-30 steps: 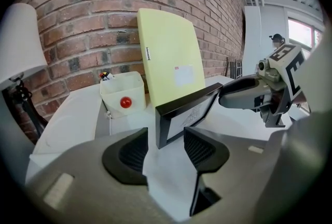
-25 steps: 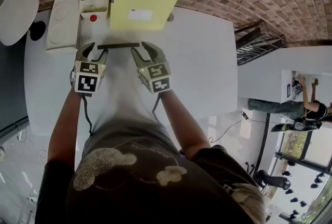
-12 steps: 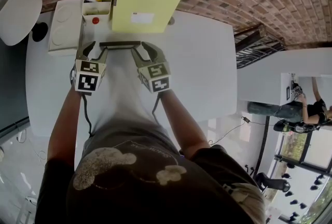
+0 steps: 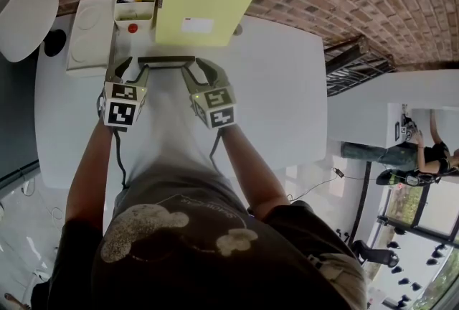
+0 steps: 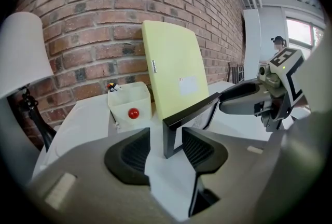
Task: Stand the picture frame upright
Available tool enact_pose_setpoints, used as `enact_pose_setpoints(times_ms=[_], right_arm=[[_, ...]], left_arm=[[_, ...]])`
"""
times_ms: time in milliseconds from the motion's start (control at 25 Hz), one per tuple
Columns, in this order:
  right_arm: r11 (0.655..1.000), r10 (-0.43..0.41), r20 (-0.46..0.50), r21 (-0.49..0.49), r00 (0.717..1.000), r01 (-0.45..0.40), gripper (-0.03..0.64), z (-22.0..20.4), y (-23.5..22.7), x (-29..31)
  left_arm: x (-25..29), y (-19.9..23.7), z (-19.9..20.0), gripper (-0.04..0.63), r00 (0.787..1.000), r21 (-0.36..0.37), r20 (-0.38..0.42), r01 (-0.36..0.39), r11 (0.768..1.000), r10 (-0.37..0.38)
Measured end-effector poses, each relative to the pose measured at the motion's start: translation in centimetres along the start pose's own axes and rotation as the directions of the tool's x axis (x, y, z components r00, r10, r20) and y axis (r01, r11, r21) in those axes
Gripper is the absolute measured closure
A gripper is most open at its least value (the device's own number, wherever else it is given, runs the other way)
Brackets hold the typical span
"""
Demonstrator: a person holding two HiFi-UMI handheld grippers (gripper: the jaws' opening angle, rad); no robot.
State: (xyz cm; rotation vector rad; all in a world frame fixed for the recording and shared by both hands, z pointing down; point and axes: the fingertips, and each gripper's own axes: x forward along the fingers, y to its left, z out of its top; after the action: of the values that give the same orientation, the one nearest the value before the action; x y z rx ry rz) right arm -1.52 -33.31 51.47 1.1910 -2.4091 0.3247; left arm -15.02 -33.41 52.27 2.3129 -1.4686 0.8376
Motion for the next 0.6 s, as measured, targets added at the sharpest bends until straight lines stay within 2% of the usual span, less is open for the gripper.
enact_pose_setpoints(times_ms=[600], right_arm=[[1.000,-0.007,0.006,-0.007,1.000,0.007,0.449,0.34,-0.19,-0.18]], left_arm=[[-0.27,0.56,-0.12,0.393,1.000,-0.005,-0.007,-0.015,1.000,0.015]])
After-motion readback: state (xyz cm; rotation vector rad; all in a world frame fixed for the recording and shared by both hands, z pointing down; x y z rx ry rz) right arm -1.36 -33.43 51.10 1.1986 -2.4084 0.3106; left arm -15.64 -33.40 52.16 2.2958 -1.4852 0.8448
